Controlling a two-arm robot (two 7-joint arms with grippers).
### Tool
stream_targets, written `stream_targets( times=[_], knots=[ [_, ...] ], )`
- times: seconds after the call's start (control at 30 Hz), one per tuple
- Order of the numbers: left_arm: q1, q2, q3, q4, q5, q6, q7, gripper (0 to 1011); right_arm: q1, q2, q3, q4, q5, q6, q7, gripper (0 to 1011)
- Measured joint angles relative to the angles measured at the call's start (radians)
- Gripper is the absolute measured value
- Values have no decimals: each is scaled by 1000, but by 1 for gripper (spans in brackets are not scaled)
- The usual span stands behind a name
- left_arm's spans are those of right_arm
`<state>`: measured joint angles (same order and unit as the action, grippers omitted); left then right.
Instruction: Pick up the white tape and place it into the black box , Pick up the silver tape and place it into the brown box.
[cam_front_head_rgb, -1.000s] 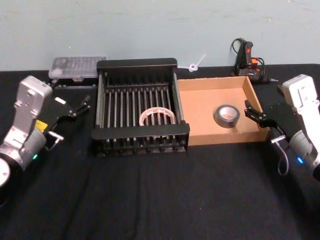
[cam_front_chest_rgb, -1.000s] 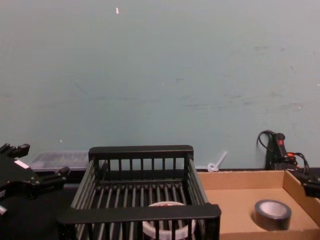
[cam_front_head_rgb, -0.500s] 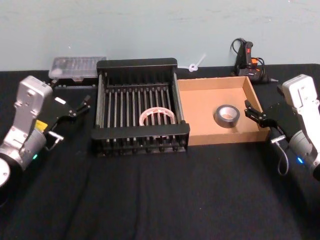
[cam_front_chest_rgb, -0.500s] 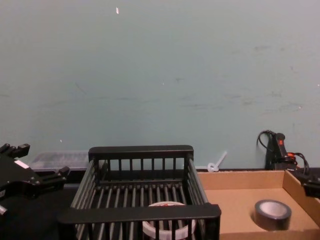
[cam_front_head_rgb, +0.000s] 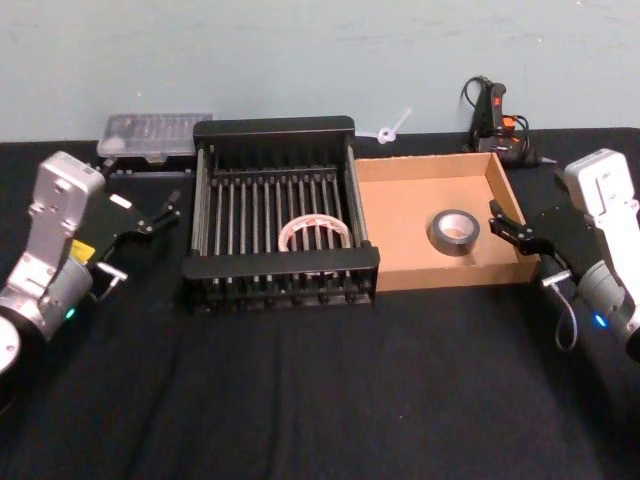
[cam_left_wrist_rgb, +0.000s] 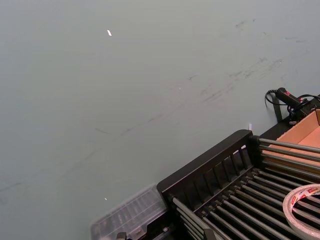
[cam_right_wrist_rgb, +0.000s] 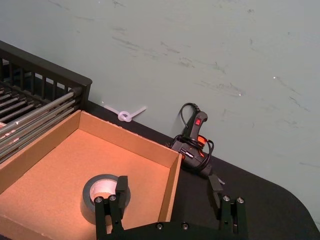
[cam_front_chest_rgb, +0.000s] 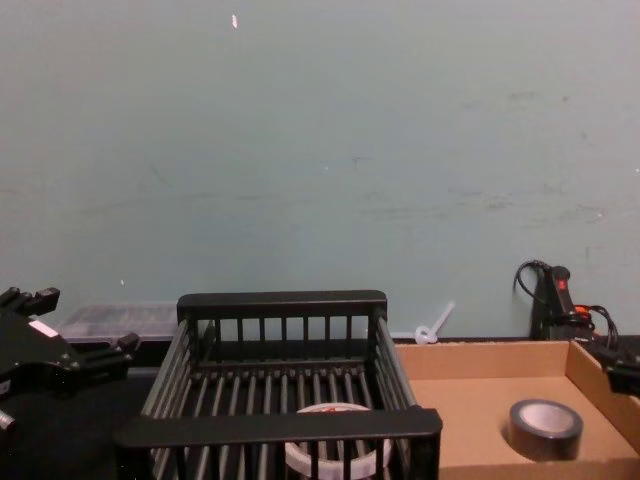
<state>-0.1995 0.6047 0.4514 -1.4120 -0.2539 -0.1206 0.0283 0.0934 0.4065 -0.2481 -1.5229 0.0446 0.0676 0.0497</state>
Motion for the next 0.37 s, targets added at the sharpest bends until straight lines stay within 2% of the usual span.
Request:
stream_targets(
  times=[0.37],
  knots=[
    [0, 0, 0, 0, 0, 0, 0, 1001, 0, 0, 0, 0, 0, 0, 0, 1002]
  ],
)
